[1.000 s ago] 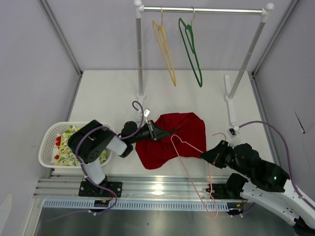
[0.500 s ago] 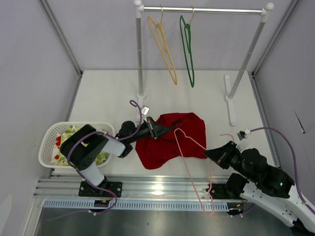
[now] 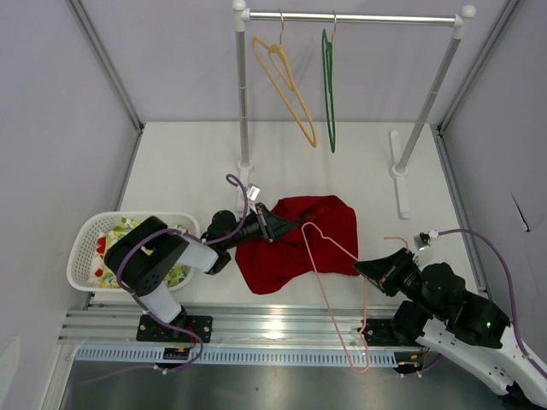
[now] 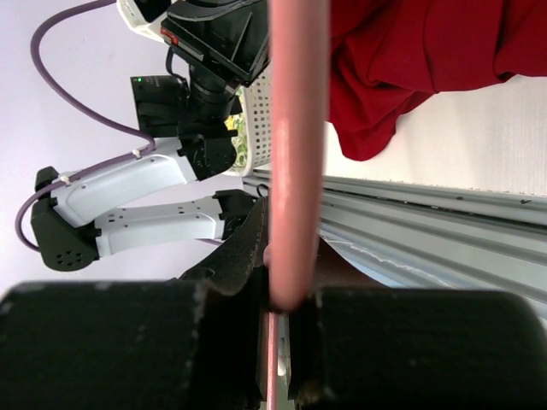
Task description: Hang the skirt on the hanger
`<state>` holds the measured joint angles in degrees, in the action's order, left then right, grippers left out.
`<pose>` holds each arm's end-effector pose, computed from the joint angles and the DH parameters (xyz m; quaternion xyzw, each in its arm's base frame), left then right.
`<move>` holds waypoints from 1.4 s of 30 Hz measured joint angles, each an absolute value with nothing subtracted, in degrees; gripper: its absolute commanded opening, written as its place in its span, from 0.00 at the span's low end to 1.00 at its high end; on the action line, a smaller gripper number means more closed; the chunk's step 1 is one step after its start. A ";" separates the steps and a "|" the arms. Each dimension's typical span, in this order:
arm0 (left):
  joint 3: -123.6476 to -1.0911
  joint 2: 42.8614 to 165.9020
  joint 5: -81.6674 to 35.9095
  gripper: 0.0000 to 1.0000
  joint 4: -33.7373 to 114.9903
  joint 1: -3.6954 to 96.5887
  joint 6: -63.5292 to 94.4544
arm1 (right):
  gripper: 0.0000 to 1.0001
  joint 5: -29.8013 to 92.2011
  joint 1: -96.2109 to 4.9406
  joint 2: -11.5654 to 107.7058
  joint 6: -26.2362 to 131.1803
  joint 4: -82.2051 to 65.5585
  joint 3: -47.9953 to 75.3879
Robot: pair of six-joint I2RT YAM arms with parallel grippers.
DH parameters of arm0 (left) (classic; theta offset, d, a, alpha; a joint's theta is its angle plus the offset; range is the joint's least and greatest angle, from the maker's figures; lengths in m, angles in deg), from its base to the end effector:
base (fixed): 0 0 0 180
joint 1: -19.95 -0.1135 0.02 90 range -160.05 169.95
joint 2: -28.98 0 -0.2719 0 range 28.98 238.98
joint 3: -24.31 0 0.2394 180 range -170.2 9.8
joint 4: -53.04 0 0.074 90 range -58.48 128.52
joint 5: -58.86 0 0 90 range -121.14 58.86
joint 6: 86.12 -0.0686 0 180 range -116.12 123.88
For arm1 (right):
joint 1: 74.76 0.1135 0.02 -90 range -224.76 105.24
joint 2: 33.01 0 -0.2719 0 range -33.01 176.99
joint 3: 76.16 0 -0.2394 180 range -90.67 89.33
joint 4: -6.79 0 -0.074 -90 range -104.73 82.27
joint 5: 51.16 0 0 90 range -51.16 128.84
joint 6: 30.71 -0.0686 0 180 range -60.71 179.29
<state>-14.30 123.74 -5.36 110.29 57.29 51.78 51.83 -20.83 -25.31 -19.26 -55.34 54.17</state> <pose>0.2297 -0.2128 0.1882 0.0958 0.6944 -0.5862 0.4063 0.0482 0.0400 0.2615 0.2370 0.7822 0.4832 0.3140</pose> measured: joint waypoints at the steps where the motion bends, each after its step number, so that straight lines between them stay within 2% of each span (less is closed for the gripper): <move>1: -14.32 123.74 -5.45 0.00 110.01 57.42 51.74 | 0.00 51.83 -20.83 -25.48 -19.52 -55.32 54.17; 42: -14.60 123.74 -6.12 0.00 108.61 58.47 50.56 | 0.00 54.96 -20.50 -27.62 -28.20 -52.81 58.96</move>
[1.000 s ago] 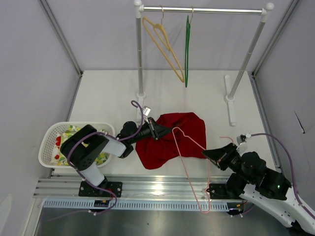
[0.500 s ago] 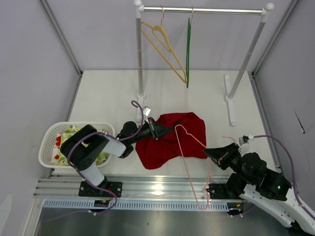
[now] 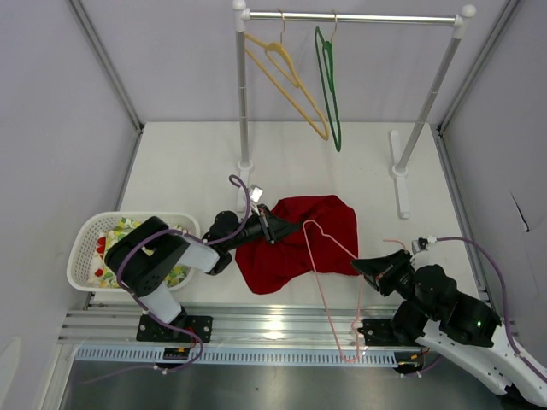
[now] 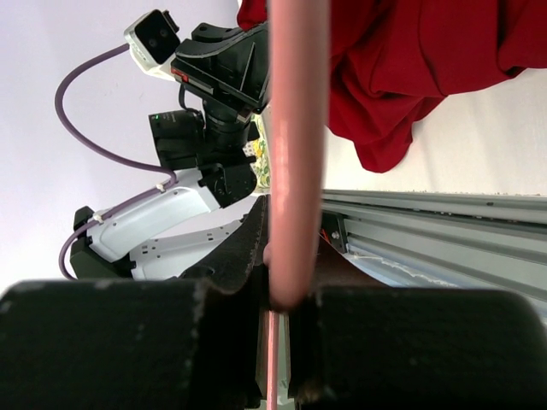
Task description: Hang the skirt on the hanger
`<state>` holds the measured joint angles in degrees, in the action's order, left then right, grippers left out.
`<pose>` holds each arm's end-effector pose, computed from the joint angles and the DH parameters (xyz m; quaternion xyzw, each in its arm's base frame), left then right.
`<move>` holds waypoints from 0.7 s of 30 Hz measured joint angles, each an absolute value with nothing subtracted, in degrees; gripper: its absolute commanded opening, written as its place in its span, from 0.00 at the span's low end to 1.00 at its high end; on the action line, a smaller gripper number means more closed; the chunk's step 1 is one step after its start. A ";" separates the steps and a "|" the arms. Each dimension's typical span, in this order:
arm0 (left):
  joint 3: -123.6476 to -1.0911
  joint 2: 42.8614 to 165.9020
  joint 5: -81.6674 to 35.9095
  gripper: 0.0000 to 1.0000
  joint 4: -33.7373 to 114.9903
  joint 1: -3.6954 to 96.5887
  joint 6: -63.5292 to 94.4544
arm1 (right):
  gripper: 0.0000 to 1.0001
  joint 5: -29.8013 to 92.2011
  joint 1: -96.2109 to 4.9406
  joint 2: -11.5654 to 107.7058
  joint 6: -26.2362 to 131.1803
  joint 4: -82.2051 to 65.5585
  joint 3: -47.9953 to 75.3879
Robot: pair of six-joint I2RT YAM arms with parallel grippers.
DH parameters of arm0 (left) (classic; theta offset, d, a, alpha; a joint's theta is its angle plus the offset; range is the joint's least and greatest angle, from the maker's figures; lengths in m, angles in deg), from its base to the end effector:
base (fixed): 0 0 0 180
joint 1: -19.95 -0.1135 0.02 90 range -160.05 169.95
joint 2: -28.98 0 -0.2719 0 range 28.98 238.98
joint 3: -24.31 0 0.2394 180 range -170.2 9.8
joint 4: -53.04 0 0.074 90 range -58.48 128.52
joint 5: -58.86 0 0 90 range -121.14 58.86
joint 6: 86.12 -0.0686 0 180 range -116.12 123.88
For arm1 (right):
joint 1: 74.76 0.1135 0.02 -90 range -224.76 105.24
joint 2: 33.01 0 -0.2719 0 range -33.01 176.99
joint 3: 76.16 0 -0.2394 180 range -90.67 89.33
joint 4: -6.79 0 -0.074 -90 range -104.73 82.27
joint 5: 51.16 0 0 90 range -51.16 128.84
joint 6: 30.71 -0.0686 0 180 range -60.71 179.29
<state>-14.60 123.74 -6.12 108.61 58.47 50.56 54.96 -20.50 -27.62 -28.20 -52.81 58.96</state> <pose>0.2269 -0.2177 0.1857 0.1032 0.7011 -0.5791 0.4030 0.0537 0.0420 0.2432 0.3090 0.7548 0.4982 0.2944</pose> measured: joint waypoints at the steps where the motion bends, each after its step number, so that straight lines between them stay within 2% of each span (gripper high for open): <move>1: -14.60 123.74 -6.15 0.00 108.59 58.54 50.36 | 0.00 54.96 -20.50 -27.62 -28.35 -52.74 59.09; 21: -15.02 123.82 -6.10 0.00 105.48 59.06 48.94 | 0.00 55.53 -20.50 -27.62 -29.97 -47.69 62.44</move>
